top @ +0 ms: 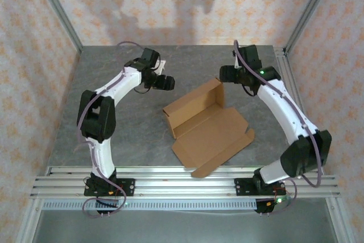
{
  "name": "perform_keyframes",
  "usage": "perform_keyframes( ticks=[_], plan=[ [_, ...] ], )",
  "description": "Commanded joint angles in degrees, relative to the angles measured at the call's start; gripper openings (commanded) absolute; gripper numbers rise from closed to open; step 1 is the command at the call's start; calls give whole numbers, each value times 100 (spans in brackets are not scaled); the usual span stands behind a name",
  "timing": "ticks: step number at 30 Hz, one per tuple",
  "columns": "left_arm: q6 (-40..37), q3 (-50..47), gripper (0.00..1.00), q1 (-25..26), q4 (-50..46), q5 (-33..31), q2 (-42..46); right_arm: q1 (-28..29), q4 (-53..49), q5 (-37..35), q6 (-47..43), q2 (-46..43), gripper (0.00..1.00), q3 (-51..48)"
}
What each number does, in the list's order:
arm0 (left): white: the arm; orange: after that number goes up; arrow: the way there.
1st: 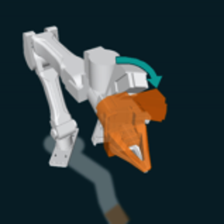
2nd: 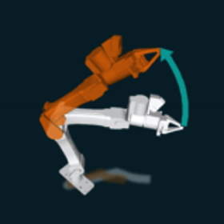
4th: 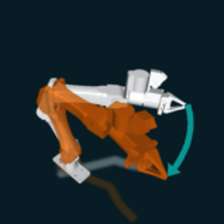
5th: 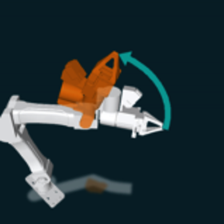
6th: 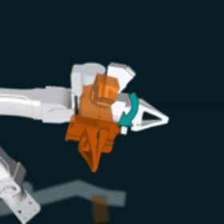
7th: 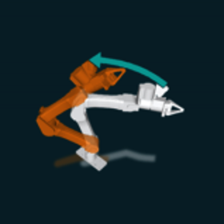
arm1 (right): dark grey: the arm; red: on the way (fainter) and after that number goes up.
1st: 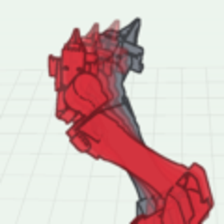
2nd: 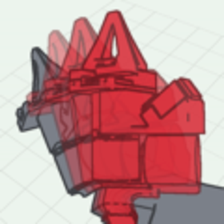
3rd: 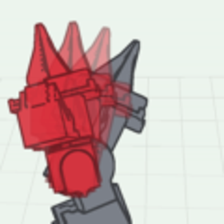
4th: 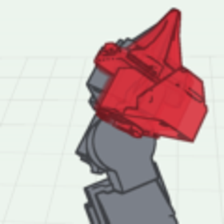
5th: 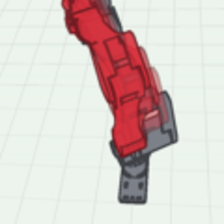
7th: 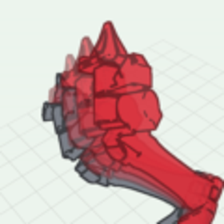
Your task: Fold the paper box
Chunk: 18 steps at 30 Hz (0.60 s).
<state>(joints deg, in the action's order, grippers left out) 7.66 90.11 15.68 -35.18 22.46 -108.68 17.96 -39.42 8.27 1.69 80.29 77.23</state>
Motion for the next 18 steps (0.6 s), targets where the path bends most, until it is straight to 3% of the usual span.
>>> perform_keyframes(
  ticks=[1, 3, 6, 10, 18],
  plan=[
    [150, -163, 84, -65, 289, -157, 367, 76, 126, 1142, 288, -157, 70, -481],
    [165, -179, 84, -66, 288, -132, 431, 254, 312, 1780, 281, -81, 68, -576],
    [279, -258, 84, -115, 339, -239, 552, 546, 425, 2065, 142, 245, 66, -425],
    [960, -963, 83, -470, 1116, -142, 1122, 600, 1069, 2585, 608, 775, 64, -231],
    [590, -1257, 85, -664, 749, -287, 1751, 651, 862, 2355, 670, 2399, 63, 1135]
  ],
)
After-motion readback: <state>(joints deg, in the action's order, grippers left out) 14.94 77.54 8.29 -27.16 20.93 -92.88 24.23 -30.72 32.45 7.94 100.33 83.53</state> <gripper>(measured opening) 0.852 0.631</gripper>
